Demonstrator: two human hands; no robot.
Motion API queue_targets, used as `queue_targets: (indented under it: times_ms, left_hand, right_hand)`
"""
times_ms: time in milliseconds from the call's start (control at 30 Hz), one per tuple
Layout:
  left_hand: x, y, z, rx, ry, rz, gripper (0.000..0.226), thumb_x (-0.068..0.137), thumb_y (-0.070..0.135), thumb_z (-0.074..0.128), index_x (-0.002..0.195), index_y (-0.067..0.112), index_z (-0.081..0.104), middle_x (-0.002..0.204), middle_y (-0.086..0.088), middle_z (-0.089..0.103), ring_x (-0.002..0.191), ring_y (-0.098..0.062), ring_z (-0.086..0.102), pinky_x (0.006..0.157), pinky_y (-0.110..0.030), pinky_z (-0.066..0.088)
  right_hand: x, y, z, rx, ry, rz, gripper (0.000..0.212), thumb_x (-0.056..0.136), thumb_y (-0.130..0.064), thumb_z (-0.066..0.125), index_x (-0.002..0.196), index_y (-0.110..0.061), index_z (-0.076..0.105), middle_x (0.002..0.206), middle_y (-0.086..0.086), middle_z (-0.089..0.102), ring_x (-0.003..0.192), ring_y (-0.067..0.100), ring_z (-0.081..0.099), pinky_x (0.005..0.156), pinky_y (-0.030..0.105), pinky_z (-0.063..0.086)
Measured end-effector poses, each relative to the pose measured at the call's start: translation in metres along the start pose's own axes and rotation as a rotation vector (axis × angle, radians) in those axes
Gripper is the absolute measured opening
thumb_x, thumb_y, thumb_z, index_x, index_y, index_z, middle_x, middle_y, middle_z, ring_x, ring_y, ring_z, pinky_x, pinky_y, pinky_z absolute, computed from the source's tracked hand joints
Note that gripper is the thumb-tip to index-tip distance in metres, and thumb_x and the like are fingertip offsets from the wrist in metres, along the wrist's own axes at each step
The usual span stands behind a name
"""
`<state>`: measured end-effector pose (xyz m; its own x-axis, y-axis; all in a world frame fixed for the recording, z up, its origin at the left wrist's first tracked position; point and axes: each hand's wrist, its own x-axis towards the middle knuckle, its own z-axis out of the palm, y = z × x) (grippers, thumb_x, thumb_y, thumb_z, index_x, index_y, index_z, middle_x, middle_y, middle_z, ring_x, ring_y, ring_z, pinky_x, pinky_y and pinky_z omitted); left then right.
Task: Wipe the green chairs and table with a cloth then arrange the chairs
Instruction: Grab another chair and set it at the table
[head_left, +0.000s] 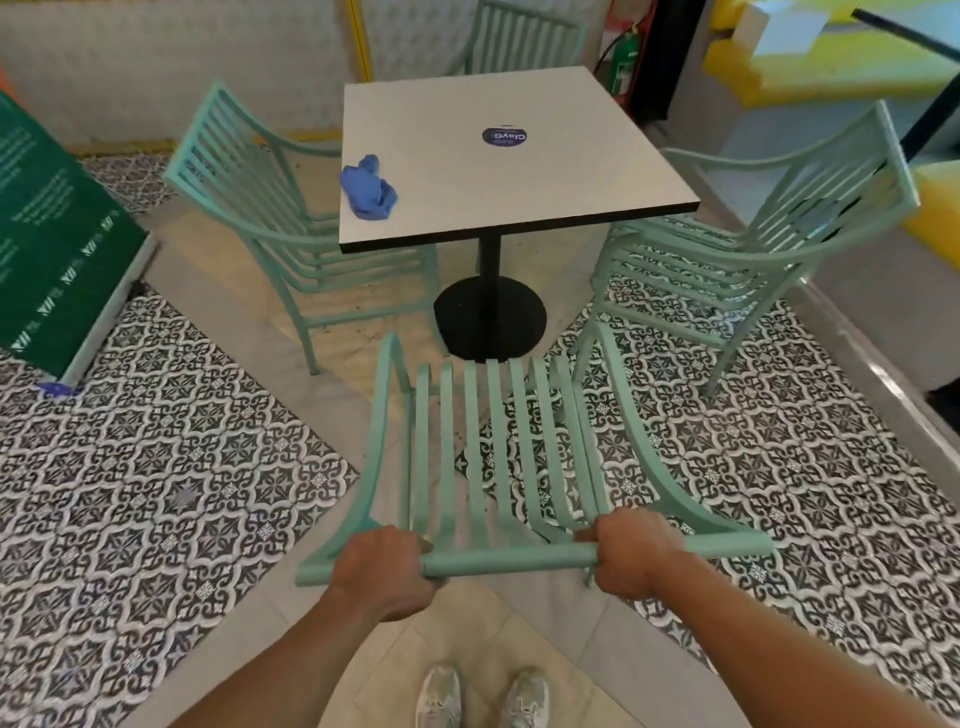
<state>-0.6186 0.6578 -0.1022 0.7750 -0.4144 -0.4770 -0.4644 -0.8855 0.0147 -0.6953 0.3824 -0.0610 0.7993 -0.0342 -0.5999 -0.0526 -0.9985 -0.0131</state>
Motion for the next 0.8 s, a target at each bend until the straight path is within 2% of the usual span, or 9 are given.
queue_targets:
  times_ms: [100,233,333,500,800]
  left_hand:
    - [0.007,0.003,0.004,0.002,0.025,-0.001,0.052,0.075,0.067,0.049,0.114,0.037,0.066,0.106,0.001,0.069,0.103,-0.022,0.064,0.084,-0.032,0.048]
    - [0.027,0.001,-0.008,0.007,0.027,-0.01,0.052,0.073,0.067,0.046,0.108,0.036,0.069,0.101,0.002,0.071,0.097,-0.022,0.066,0.082,-0.033,0.05]
    - [0.049,-0.001,-0.026,-0.006,0.035,-0.021,0.05,0.075,0.067,0.049,0.104,0.033,0.07,0.096,0.002,0.071,0.093,-0.022,0.067,0.081,-0.033,0.051]
    - [0.089,-0.007,-0.053,-0.003,0.071,-0.031,0.049,0.075,0.066,0.052,0.102,0.031,0.072,0.092,0.003,0.07,0.089,-0.023,0.066,0.081,-0.035,0.051]
    - [0.14,-0.005,-0.082,-0.003,0.117,-0.053,0.047,0.079,0.066,0.055,0.103,0.028,0.072,0.088,0.003,0.067,0.082,-0.02,0.063,0.065,-0.029,0.042]
  right_hand:
    - [0.008,0.006,-0.002,0.006,0.018,0.005,0.048,0.081,-0.029,0.051,0.128,-0.04,0.057,0.104,-0.005,0.066,0.095,0.019,0.064,0.086,0.031,0.051]
    - [0.03,0.016,-0.011,-0.023,0.041,-0.015,0.045,0.08,-0.03,0.05,0.123,-0.042,0.06,0.094,-0.008,0.065,0.086,0.016,0.064,0.08,0.031,0.052]
    - [0.053,0.023,-0.026,-0.003,0.052,-0.002,0.038,0.084,-0.03,0.053,0.119,-0.037,0.062,0.089,-0.009,0.064,0.083,0.013,0.063,0.081,0.031,0.055]
    - [0.091,0.035,-0.051,0.031,0.048,0.011,0.029,0.084,-0.027,0.058,0.112,-0.03,0.063,0.083,-0.009,0.063,0.076,0.007,0.062,0.075,0.026,0.057]
    - [0.14,0.06,-0.087,-0.017,0.075,0.033,0.023,0.086,-0.025,0.057,0.109,-0.023,0.062,0.084,-0.006,0.062,0.076,0.008,0.061,0.068,0.021,0.052]
